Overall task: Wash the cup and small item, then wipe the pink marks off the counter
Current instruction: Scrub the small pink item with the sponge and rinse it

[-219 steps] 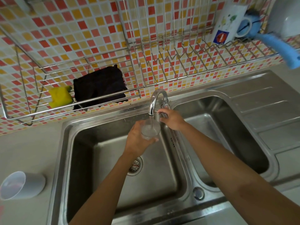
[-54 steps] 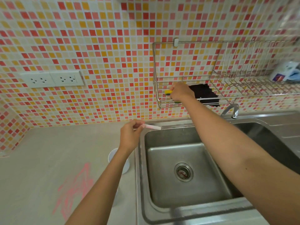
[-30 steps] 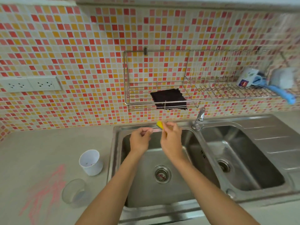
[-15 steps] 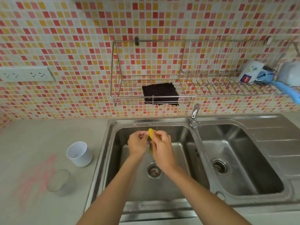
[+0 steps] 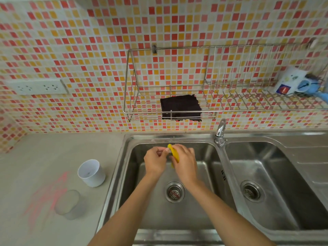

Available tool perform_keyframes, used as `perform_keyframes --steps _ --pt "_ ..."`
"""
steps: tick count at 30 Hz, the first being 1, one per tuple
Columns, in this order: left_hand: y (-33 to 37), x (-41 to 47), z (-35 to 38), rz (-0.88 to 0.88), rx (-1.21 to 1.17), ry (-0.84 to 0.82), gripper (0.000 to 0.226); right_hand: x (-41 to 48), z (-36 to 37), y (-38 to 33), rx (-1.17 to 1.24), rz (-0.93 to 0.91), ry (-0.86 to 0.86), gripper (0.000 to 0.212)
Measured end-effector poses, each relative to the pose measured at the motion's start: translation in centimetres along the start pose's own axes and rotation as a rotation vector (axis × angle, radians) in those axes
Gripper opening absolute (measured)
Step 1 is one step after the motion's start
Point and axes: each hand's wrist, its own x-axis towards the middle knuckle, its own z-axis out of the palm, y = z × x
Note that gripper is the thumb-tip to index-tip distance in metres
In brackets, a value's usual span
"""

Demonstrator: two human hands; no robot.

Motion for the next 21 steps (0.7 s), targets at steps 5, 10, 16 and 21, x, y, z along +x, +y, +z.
perform_keyframes --steps 5,10,16,21 --pt "-0.1 1.0 -0.3 0.049 0.026 -0.081 0.011 1.5 -0.5 1.3 -0.117 -0.126 -0.038 0.029" --pt "0.3 2.1 -1.3 0.256 0.218 -0.231 0.015 3.0 -0.7 2.8 -0.212 -0.246 -0.126 0.021" --pt "0.5 3.2 0.0 0.267 0.213 -0.134 0.01 4.1 -0.8 4.4 -0.121 -0.158 -0.055 0.032" --pt "-1.4 4.3 1.4 0.05 0.018 -0.185 0.02 2.3 0.6 4.1 -0.123 -0.053 0.002 0.038"
